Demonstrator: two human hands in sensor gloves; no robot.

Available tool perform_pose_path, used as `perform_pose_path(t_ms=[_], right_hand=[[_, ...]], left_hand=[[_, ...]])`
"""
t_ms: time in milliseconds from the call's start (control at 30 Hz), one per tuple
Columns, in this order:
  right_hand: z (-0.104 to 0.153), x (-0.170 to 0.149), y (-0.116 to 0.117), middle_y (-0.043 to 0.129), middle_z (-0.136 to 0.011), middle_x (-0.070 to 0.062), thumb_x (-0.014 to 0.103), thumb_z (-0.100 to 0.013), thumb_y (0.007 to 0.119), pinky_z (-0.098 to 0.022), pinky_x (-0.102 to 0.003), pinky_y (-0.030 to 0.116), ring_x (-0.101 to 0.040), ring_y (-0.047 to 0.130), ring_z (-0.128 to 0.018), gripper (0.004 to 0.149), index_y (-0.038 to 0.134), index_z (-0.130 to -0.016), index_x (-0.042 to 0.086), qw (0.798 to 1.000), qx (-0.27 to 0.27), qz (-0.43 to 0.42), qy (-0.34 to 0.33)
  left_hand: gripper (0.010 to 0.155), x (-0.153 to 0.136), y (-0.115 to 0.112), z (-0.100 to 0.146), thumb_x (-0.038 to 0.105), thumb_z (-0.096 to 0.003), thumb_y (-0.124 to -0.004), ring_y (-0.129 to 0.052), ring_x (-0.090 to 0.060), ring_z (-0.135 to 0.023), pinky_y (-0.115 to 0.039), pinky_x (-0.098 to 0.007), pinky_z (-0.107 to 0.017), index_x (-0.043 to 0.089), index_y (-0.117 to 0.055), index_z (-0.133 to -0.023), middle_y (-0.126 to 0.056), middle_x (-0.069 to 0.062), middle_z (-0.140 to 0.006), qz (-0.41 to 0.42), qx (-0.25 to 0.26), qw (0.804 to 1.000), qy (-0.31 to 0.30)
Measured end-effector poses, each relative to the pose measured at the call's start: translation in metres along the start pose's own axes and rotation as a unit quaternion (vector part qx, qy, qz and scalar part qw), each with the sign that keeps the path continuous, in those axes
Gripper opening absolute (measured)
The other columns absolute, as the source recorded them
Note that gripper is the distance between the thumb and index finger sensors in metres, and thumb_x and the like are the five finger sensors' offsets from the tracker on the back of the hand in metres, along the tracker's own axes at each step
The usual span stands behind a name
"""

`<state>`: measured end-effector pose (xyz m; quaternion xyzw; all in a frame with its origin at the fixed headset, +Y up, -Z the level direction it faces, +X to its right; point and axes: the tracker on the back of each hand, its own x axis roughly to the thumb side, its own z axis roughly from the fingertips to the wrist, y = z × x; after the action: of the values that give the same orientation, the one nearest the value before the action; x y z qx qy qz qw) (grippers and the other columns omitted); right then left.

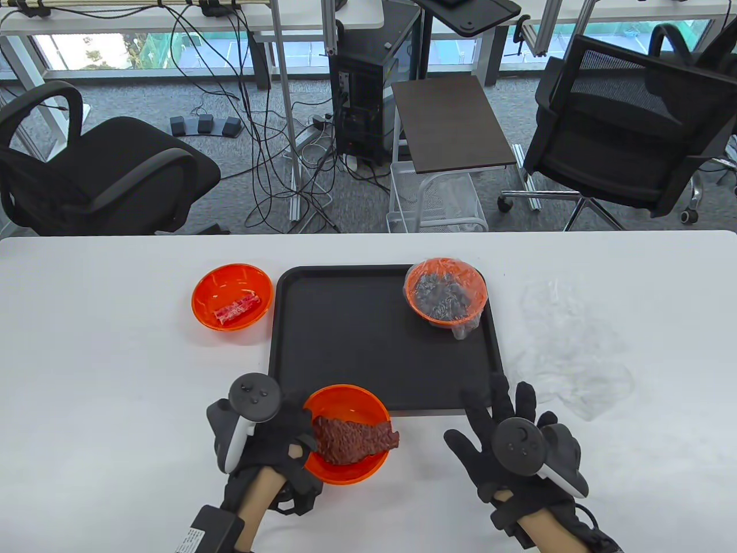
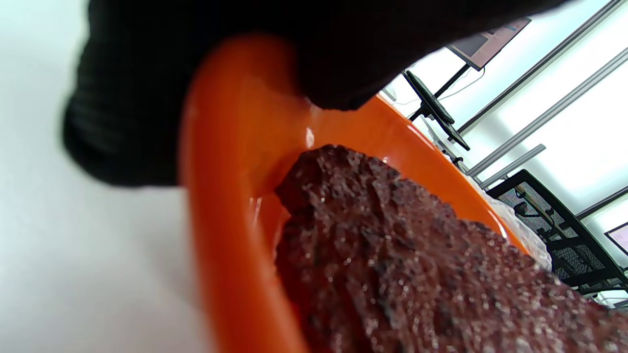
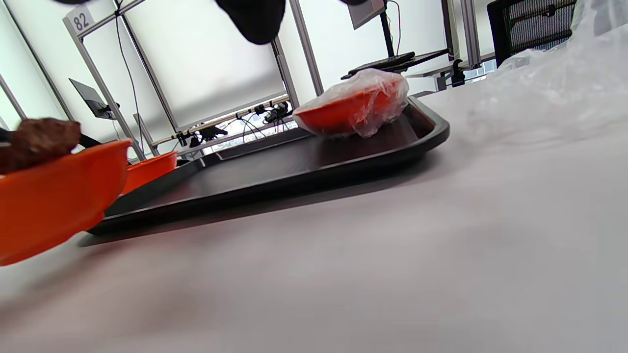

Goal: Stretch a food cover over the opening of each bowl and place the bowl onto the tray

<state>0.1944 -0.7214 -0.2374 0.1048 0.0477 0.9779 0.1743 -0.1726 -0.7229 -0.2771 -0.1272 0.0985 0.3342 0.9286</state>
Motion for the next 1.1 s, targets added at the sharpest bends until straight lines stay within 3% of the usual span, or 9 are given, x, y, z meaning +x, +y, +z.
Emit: perform_pose_path(t_ms=[200,467,1100], right_hand=[[-0.002,-0.006,0.000,0.013,-0.119,-0.022,0.076,-0.049,0.047,-0.049,-0.087,0.023,-0.066,0.010,-0.099,0.088,0.035,-0.121,0.026,1.000,0.006,-0.009,0.011],[-0.005,-0.011,0.003,0.013,-0.119,-0.023,0.075,-0.049,0.047,-0.050,-0.087,0.023,-0.067,0.010,-0.098,0.088,0.035,-0.121,0.025,0.999,0.020,-0.012,0.021],[-0.005,-0.009,0.004,0.014,-0.119,-0.023,0.074,-0.050,0.048,-0.050,-0.087,0.024,-0.067,0.010,-0.098,0.088,0.035,-0.121,0.024,0.999,0.035,-0.014,0.026]], left_hand=[[0.050,0.020,-0.032,-0.002,0.027,-0.0481,-0.090,-0.112,-0.037,-0.047,-0.107,-0.030,-0.018,0.011,-0.087,-0.095,-0.099,-0.016,-0.078,0.008,-0.021,1.000,-0.011],[0.050,0.037,-0.058,-0.005,0.028,-0.0482,-0.089,-0.112,-0.036,-0.048,-0.108,-0.030,-0.019,0.012,-0.086,-0.095,-0.098,-0.015,-0.079,-0.008,-0.027,0.999,-0.020],[0.051,0.025,-0.067,-0.006,0.030,-0.0487,-0.089,-0.112,-0.035,-0.050,-0.108,-0.031,-0.021,0.013,-0.085,-0.096,-0.098,-0.015,-0.080,0.024,-0.039,0.999,-0.009]])
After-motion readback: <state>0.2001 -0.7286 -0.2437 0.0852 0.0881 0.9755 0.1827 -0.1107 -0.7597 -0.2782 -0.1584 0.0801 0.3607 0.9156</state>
